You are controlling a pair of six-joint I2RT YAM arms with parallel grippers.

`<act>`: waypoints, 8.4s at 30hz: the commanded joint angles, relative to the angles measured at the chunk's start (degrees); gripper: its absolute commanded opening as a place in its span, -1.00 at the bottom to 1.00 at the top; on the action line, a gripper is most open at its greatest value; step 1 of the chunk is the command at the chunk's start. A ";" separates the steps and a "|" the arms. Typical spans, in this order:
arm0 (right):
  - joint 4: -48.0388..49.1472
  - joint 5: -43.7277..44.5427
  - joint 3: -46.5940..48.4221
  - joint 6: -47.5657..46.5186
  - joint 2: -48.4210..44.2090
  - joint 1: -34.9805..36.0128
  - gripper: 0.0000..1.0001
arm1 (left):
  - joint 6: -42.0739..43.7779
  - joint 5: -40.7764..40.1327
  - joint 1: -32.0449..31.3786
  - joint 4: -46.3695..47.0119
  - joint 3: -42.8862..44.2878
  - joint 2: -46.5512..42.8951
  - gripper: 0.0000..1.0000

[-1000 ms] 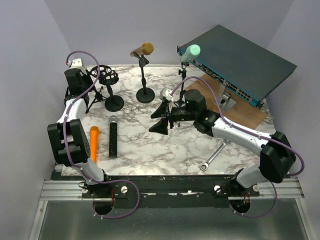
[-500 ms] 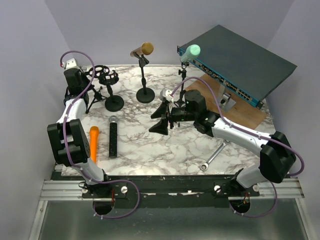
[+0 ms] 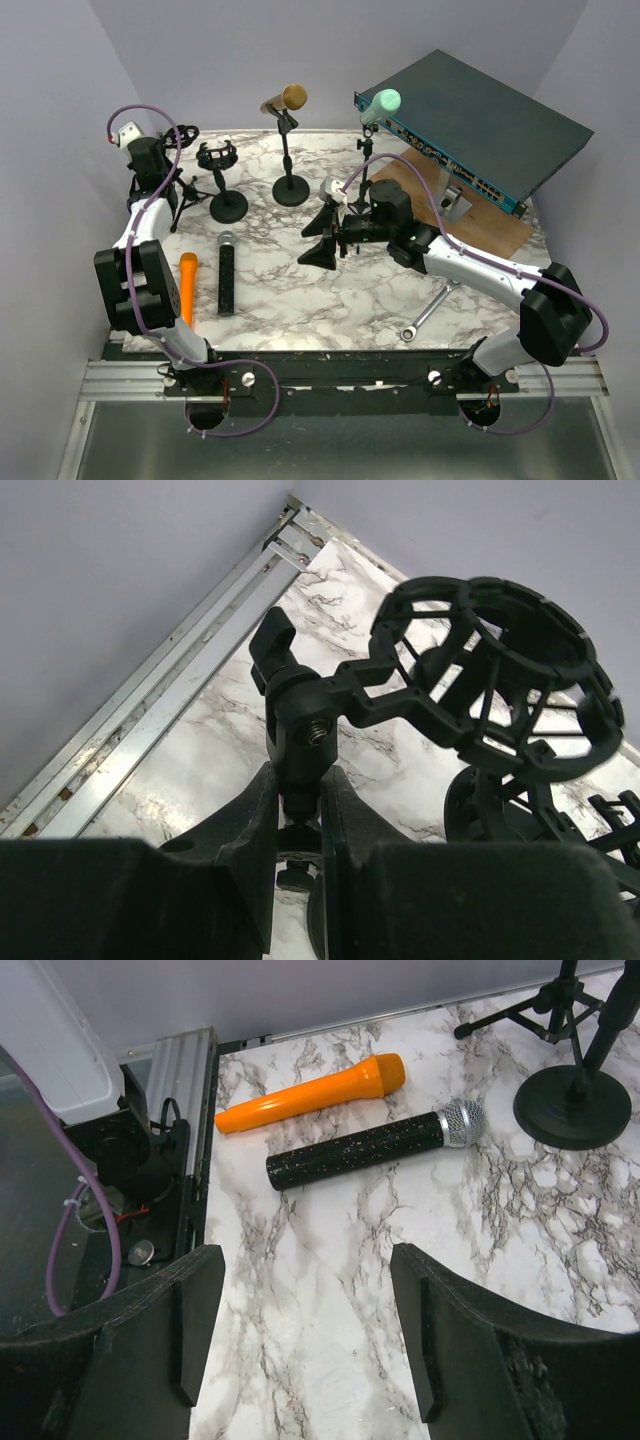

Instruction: Remove the microphone from the stand

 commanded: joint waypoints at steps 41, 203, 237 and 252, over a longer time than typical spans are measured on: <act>-3.44 17.56 0.89 -7.61 -2.84 -0.04 0.50 | 22.70 35.51 -3.60 -20.42 -5.18 -28.86 0.70; 6.89 -2.69 -10.75 -3.12 -7.31 -14.29 -0.98 | 3.07 24.66 -26.86 -30.01 -20.00 -15.72 -0.53; 4.31 -3.08 -7.93 -2.29 -8.09 -14.29 -0.99 | 8.47 25.82 -20.02 -41.38 -17.05 -10.10 0.23; 0.80 -2.85 2.31 7.21 -7.35 -14.28 -0.99 | 17.02 40.69 -22.77 -38.78 -10.20 -30.56 0.72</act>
